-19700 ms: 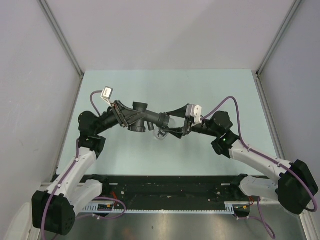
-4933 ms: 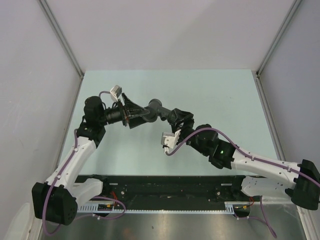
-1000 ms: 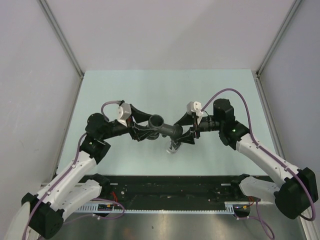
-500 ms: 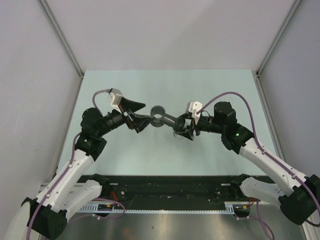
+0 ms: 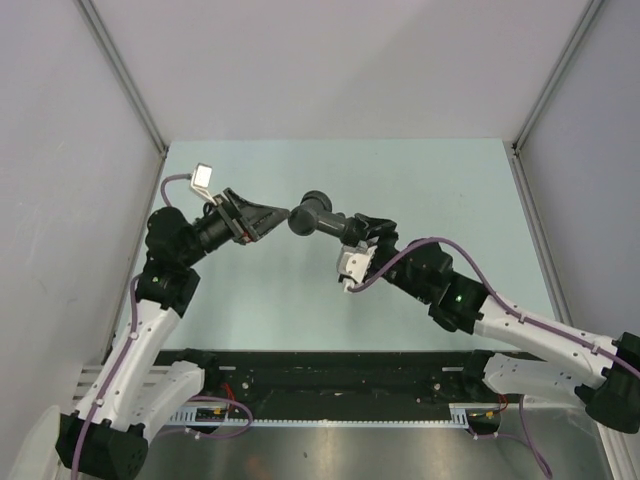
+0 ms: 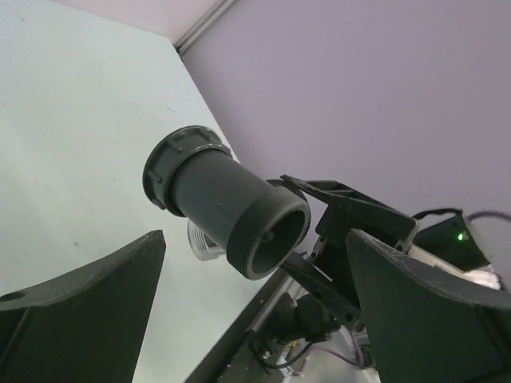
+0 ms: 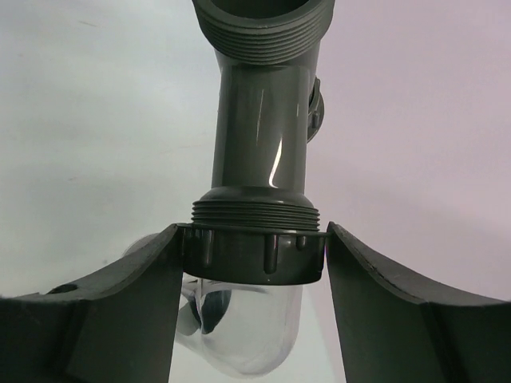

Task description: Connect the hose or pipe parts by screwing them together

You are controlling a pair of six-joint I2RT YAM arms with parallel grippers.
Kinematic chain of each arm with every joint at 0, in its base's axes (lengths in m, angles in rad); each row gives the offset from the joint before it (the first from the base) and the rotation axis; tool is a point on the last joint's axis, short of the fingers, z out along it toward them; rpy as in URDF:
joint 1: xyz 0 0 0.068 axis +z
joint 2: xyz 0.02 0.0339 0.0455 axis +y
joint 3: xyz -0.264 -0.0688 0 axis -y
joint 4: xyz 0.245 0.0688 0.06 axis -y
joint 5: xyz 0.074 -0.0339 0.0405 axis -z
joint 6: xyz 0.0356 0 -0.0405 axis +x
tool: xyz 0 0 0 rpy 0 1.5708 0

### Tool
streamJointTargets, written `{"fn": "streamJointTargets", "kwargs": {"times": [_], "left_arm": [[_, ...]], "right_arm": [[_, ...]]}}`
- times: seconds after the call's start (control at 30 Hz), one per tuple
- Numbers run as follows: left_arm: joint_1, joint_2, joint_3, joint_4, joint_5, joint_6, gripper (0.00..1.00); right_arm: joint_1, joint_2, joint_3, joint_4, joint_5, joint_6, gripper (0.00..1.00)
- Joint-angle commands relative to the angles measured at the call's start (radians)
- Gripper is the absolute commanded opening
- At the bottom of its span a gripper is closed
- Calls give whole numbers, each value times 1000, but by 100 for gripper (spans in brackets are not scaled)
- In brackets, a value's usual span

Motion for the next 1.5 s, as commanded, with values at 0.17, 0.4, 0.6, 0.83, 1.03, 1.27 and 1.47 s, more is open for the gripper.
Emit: {"fn": "streamJointTargets", "kwargs": {"times": [0.17, 0.4, 0.6, 0.83, 1.03, 1.27, 1.47], "left_arm": [[30, 64, 39, 2, 136, -175, 98], [31, 101, 19, 25, 195, -230, 99], [31, 138, 3, 81, 268, -279, 93], [28, 176, -40, 125, 310, -291, 82], [26, 205, -66, 156, 313, -213, 42], [25, 190, -106, 220, 282, 37, 12], [-3, 150, -227, 530, 256, 95, 6]], "right_arm": [[151, -8, -14, 198, 265, -294, 0], [222, 15, -28, 224, 302, -376, 0], [237, 41, -29, 241, 292, -377, 0], [249, 68, -31, 273, 283, -377, 0], [237, 75, -29, 294, 243, -298, 0], [111, 33, -2, 150, 27, 23, 0], [-22, 27, 24, 63, -272, 288, 0]]}}
